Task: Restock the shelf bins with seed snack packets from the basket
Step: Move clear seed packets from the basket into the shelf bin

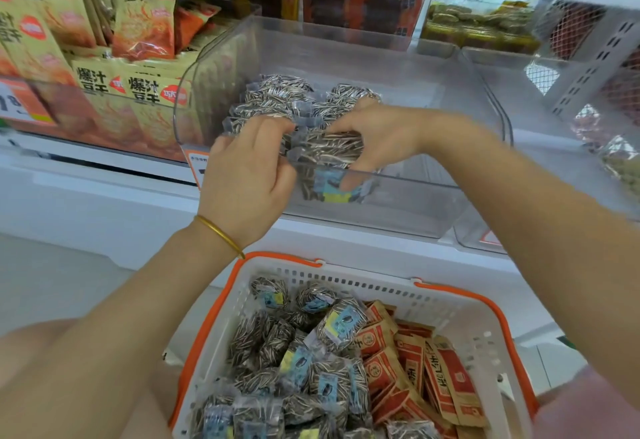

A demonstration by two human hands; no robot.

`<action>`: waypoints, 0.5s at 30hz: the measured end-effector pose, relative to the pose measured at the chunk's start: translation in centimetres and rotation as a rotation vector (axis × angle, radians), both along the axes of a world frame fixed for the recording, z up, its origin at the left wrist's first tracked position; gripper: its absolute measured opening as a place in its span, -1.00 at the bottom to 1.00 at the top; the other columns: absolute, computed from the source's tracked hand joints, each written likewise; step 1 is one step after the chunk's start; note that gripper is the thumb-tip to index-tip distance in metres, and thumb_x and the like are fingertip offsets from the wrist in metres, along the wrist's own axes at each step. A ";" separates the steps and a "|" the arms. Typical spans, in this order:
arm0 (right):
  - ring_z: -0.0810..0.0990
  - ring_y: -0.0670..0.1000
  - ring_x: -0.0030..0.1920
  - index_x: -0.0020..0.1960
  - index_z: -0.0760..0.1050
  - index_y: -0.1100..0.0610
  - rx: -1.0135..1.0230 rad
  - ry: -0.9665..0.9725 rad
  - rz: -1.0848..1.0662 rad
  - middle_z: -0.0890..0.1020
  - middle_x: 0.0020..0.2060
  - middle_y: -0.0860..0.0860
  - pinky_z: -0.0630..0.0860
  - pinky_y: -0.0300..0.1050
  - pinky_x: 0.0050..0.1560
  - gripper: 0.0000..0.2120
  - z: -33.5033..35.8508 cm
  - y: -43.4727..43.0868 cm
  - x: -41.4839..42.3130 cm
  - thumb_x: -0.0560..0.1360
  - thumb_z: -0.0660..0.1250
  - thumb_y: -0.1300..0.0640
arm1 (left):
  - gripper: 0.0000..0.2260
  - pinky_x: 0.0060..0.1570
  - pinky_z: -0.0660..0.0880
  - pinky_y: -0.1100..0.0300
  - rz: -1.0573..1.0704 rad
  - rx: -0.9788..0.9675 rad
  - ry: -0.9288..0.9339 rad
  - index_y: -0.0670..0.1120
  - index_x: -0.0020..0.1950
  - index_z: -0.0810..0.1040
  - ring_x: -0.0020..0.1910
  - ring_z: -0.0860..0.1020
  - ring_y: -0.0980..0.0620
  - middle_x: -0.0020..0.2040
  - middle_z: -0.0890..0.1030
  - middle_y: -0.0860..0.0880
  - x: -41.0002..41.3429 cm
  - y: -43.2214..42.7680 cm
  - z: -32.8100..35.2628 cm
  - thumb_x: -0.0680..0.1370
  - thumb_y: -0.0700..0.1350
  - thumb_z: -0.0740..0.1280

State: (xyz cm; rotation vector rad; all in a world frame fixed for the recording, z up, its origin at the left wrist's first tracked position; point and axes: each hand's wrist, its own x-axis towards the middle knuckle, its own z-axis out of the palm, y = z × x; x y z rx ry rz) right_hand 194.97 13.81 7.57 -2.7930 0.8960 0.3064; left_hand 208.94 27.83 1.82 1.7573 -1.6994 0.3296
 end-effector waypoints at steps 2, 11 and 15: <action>0.37 0.12 0.14 0.33 0.39 0.04 -0.098 -0.020 0.023 0.30 0.00 0.07 0.41 -0.04 0.22 -0.24 -1.0 0.3 0.6 0.23 0.52 -0.21 | -0.58 -0.09 0.32 0.03 0.000 0.020 -0.016 -0.17 0.19 0.48 -0.05 0.52 -0.18 0.05 0.54 -0.14 -0.1 0.0 0.0 0.42 -0.10 0.05; 0.50 -0.08 0.00 0.36 0.40 0.07 0.139 -0.191 -0.076 0.49 0.17 0.06 0.45 -0.20 0.09 -0.47 0.6 1.2 -2.8 0.43 0.44 0.08 | -0.66 -0.07 0.26 0.04 0.074 0.081 -0.224 -0.09 -0.08 0.59 -0.10 0.52 -0.14 -0.12 0.61 -0.05 0.0 -0.1 -0.8 0.52 0.00 0.05; 0.50 0.02 -0.06 0.30 0.48 0.04 0.047 -0.138 -0.101 0.54 0.04 0.05 0.47 -0.16 -0.02 -0.52 -0.2 1.5 -2.9 0.40 0.46 0.03 | -0.66 -0.04 0.26 0.02 0.085 0.084 -0.217 -0.08 -0.05 0.60 -0.07 0.52 -0.14 -0.09 0.61 -0.04 -0.1 -0.1 -0.8 0.50 0.00 0.06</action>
